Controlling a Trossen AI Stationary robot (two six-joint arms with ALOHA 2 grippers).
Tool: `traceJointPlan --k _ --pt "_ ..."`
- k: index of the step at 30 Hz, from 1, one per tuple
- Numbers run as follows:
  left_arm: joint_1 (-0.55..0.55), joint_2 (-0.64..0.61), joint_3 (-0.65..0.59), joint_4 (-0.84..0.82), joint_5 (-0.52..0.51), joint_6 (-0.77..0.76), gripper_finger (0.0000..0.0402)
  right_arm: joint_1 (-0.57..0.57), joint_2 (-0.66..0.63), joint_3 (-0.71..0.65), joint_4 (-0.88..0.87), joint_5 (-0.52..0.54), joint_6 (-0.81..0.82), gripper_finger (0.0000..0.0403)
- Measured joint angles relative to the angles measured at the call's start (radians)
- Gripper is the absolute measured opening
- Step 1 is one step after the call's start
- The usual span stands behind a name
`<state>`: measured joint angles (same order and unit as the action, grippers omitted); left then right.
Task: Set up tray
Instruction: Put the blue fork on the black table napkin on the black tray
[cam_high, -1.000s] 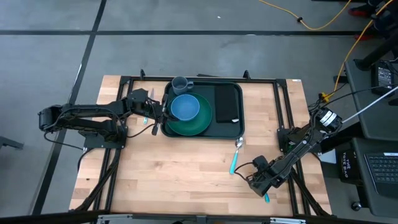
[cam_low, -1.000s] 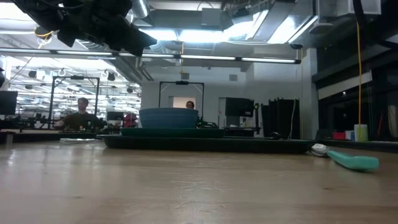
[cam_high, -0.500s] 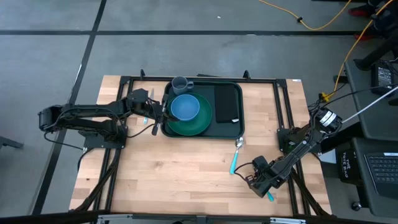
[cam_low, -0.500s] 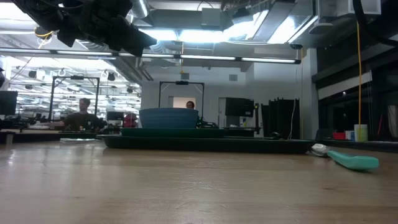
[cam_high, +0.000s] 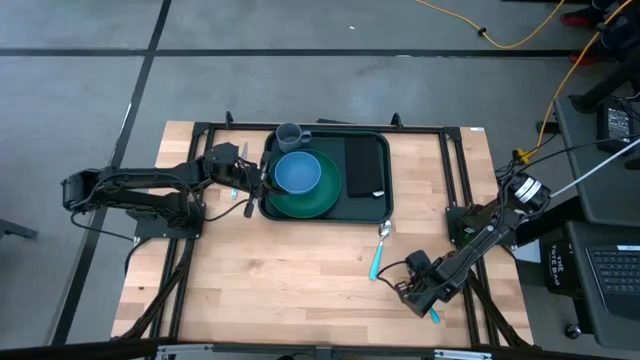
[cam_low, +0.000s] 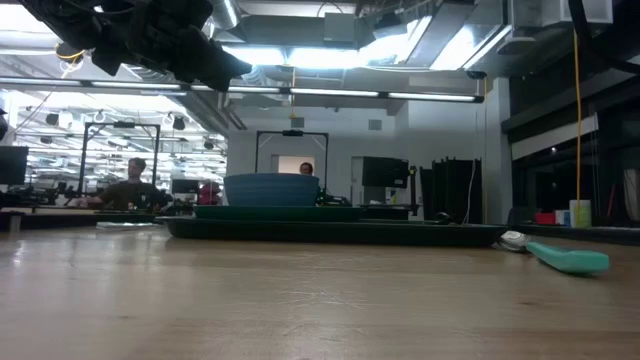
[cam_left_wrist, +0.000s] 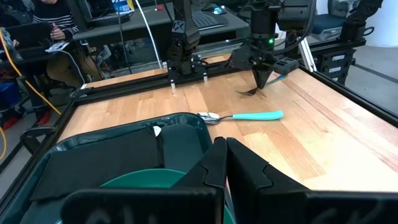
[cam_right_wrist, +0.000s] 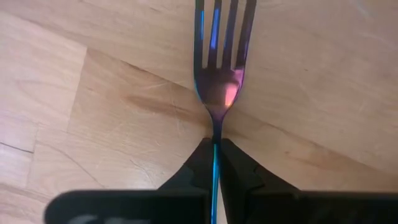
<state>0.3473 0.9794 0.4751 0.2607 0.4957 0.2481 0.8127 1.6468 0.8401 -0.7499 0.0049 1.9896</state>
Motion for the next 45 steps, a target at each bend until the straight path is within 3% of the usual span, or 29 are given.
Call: traceJointPlan --k 8,13,20,23,30,38,45 --pt "0.0 0.0 0.0 -0.002 0.0 -0.002 0.0003 -0.002 -0.042 -0.003 -0.004 0.147 -0.006 0.0015" --pt "0.017 0.0 0.0 -0.002 0.0 -0.002 0.0003 -0.017 -0.089 -0.003 -0.004 0.184 -0.026 0.0015" --pt "0.114 0.0 0.0 -0.002 0.01 -0.022 0.0003 -0.068 -0.144 -0.001 -0.007 0.263 -0.148 0.0015" --pt "0.166 0.0 0.0 -0.002 0.074 -0.029 0.0003 -0.095 -0.164 -0.001 -0.006 0.274 -0.212 0.0015" --pt "0.275 0.0 0.0 -0.003 0.176 -0.028 0.0003 -0.156 -0.234 0.0 -0.006 0.386 -0.406 0.0015" --pt "0.385 0.0 -0.042 0.006 0.178 -0.019 0.0003 -0.244 -0.398 0.001 -0.037 0.473 -0.672 0.0015" --pt "0.402 0.0 -0.057 0.014 0.177 -0.027 0.0003 -0.391 -0.524 0.001 -0.08 0.503 -0.976 0.0015"
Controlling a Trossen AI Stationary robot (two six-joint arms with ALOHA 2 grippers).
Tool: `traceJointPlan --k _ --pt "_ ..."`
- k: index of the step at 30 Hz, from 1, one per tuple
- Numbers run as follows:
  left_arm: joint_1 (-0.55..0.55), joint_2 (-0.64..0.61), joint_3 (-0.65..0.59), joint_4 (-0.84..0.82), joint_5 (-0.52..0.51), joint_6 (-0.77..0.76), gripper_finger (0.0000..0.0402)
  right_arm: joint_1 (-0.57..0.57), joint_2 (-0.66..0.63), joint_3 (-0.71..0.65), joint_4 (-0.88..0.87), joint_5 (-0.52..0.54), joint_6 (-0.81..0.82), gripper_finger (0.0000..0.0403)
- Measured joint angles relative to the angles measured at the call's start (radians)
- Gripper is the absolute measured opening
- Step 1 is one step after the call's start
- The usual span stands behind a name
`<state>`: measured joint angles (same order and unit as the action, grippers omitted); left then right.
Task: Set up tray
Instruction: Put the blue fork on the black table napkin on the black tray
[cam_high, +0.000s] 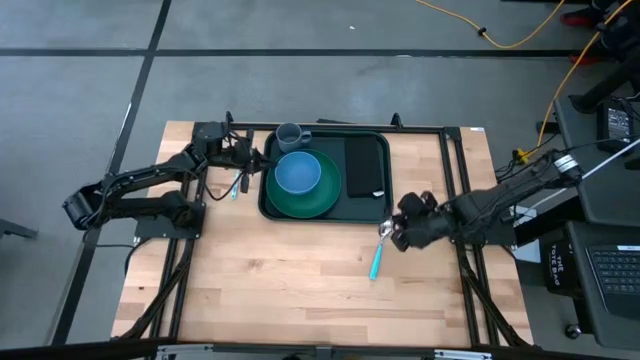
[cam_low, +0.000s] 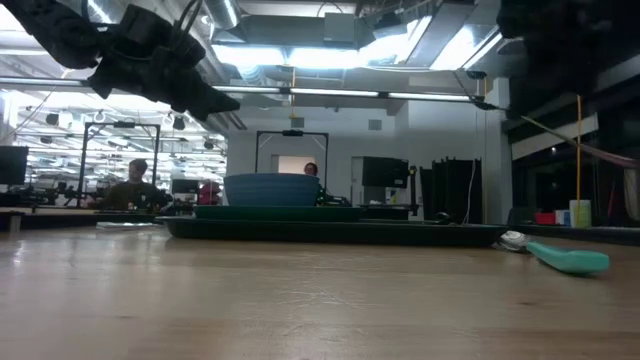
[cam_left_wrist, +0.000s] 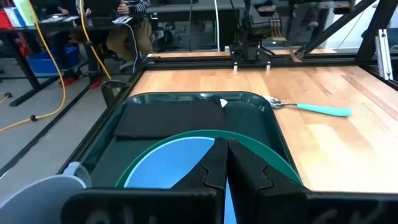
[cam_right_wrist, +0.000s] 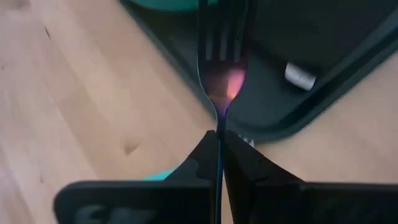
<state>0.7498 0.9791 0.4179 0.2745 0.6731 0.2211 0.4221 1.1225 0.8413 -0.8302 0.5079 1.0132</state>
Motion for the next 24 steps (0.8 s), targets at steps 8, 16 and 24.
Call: traceJointPlan --k 8,16,24 --pt "0.011 0.0 -0.005 0.024 0.019 0.032 0.0003 -0.149 -0.017 0.0 0.144 -0.01 -0.288 0.0015" --pt "0.086 0.0 -0.072 0.189 0.115 -0.053 0.0003 -0.227 0.018 0.001 0.269 -0.04 -0.367 0.0015" --pt "0.123 0.0 -0.072 0.194 0.045 -0.104 0.0003 -0.333 0.036 0.001 0.313 -0.094 -0.397 0.0015"
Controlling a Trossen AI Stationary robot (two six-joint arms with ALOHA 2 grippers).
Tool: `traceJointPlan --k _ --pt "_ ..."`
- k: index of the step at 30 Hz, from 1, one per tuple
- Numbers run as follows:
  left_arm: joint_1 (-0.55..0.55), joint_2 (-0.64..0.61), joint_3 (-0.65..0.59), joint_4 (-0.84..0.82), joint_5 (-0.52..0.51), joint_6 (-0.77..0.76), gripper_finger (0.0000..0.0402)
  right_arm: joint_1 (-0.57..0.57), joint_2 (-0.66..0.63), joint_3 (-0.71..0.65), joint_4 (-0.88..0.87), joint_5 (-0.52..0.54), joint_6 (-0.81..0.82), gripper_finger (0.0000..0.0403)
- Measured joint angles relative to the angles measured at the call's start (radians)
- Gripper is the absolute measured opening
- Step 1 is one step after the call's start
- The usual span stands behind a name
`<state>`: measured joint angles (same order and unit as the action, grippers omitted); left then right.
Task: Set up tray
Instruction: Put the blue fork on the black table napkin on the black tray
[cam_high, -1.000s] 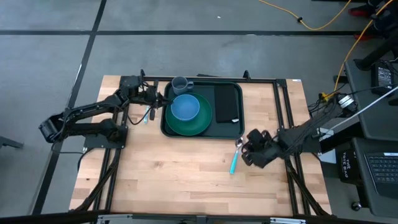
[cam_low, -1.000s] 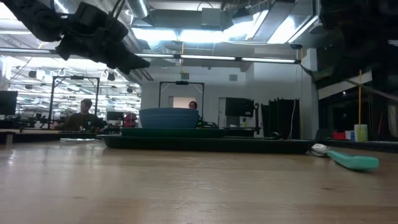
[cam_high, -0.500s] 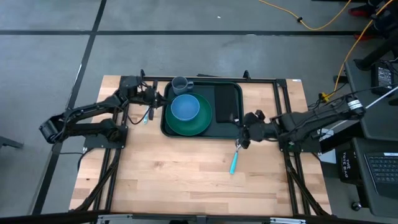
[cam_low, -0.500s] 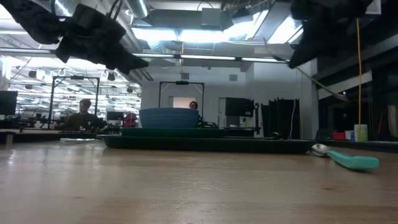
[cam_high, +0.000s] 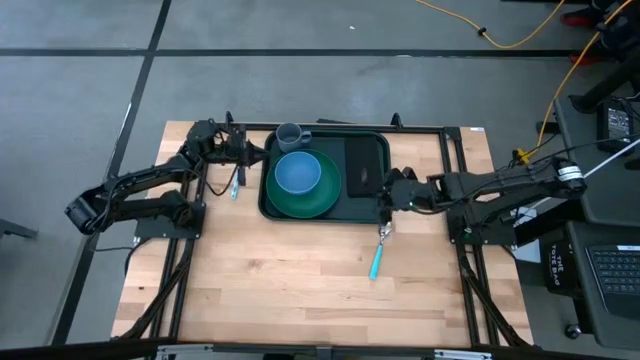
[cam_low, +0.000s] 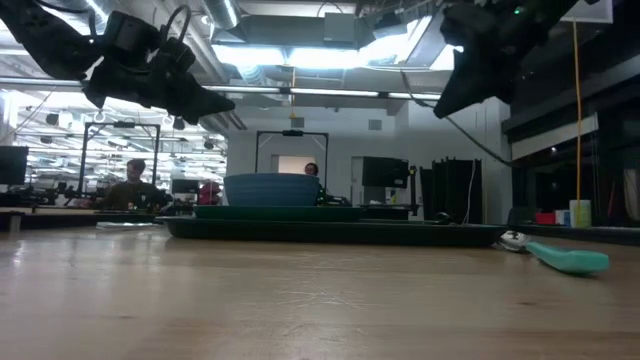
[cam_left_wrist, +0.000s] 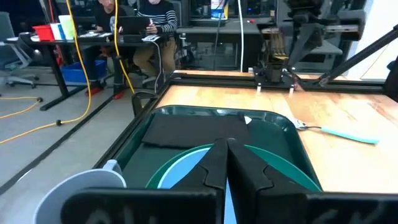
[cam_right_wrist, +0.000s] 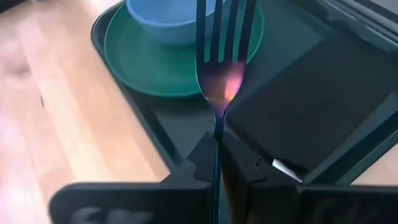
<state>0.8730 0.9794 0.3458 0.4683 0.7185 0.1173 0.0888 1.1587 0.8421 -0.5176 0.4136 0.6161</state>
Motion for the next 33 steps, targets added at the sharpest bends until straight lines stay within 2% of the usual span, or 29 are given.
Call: traceJointPlan --k 10,19,23,29,33 --pt "0.0 0.0 0.0 0.0 0.001 0.0 0.0003 -0.097 0.0 0.0 0.079 -0.097 -0.043 0.0015" --pt "0.0 0.0 0.0 0.0 0.001 0.034 0.0003 -0.11 0.015 0.102 0.074 -0.093 0.003 0.0015" --pt "-0.001 0.0 0.0 0.0 0.001 0.034 0.0003 -0.117 0.084 0.189 -0.018 -0.094 0.039 0.0015" --pt "0.0 0.0 0.0 0.0 0.008 0.035 0.0003 -0.168 0.241 0.379 -0.289 -0.081 0.218 0.0015" --pt "0.0 0.0 0.0 0.0 0.008 0.035 0.0003 -0.221 0.336 0.502 -0.411 -0.057 0.324 0.0015"
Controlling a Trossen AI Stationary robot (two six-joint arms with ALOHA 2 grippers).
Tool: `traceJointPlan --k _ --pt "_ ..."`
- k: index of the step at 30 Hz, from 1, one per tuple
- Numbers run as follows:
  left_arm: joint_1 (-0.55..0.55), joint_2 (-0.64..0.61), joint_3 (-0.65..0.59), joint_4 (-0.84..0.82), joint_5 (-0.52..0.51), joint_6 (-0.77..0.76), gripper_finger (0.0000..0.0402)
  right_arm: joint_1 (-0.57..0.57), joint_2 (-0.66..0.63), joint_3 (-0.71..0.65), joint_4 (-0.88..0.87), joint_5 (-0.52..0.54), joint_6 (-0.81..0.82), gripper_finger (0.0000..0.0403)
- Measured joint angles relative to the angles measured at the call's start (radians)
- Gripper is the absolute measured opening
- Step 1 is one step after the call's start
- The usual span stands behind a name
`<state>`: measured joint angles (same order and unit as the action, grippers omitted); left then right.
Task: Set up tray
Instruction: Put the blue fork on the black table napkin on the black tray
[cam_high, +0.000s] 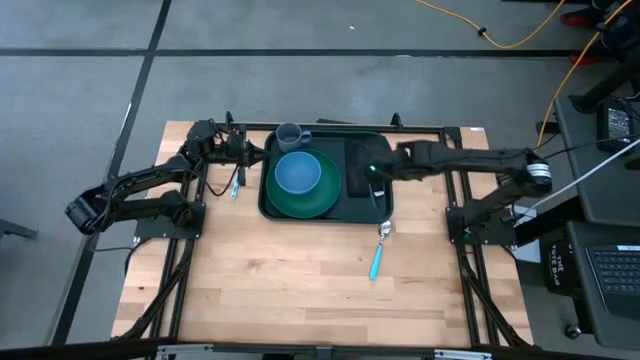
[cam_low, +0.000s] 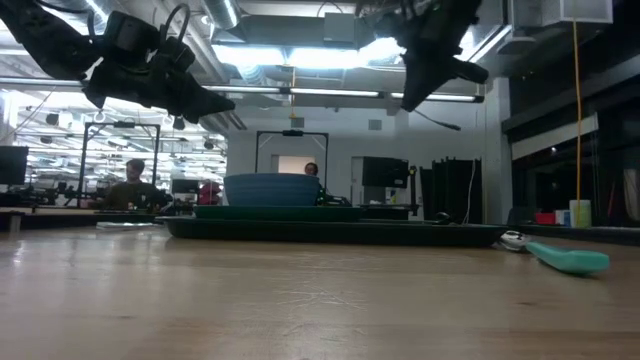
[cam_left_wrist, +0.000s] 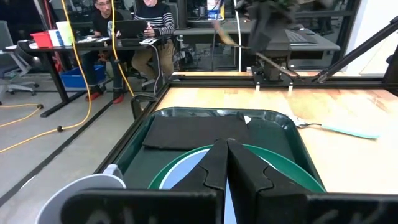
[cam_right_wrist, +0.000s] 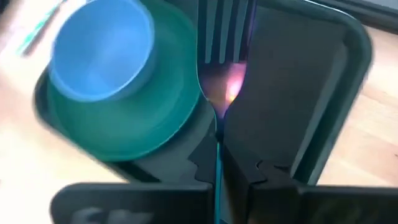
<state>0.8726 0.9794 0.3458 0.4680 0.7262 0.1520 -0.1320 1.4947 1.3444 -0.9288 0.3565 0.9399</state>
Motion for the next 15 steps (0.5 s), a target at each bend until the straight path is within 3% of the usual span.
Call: traceJointPlan --k 7,15 --pt "0.0 0.0 0.0 0.0 0.0 0.0 0.0003 -0.118 0.116 0.126 -0.043 -0.072 0.051 0.0015" --pt "0.0 0.0 0.0 0.0 0.0 0.0 0.0003 -0.263 0.209 0.143 -0.065 -0.222 0.054 0.0015"
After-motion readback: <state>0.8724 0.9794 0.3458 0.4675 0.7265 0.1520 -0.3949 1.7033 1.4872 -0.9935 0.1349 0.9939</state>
